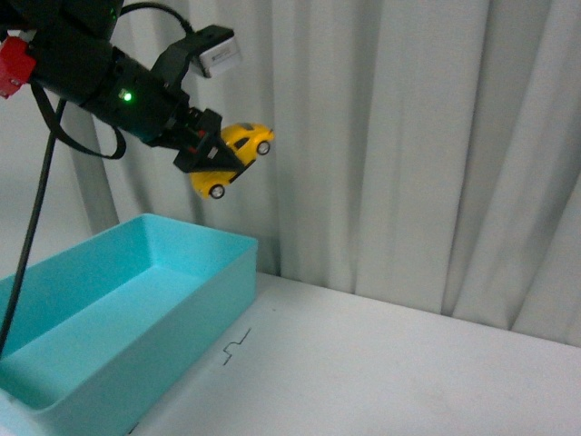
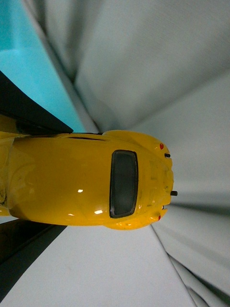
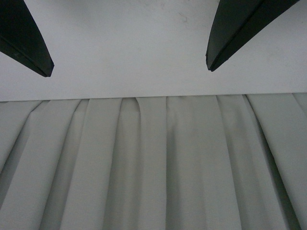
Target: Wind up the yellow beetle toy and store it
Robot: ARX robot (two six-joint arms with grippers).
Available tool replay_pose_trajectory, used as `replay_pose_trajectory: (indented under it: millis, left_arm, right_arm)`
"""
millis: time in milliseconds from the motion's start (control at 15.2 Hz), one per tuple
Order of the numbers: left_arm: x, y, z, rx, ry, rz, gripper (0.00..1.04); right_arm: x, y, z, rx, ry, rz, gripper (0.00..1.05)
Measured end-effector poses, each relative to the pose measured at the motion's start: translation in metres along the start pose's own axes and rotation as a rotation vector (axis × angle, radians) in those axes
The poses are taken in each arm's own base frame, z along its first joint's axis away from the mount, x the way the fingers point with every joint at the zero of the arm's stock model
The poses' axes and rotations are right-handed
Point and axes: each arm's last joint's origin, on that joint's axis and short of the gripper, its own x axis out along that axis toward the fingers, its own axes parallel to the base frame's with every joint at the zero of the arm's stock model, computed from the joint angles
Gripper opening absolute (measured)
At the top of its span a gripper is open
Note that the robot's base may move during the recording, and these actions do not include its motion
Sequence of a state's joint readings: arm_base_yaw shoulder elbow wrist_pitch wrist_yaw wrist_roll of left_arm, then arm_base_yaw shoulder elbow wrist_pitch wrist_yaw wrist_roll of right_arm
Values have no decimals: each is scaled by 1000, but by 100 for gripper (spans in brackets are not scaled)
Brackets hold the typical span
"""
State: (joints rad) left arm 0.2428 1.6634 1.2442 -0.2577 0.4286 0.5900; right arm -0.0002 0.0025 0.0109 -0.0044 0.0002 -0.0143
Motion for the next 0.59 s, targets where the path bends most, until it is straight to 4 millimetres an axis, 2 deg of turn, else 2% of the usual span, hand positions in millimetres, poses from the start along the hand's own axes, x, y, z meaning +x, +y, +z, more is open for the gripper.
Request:
replay_pose_trajectory:
  millis: [591]
  left_arm:
    - [-18, 35, -44, -81, 104, 181, 41]
  right_arm:
    - [0, 0, 0, 0, 0, 0, 98]
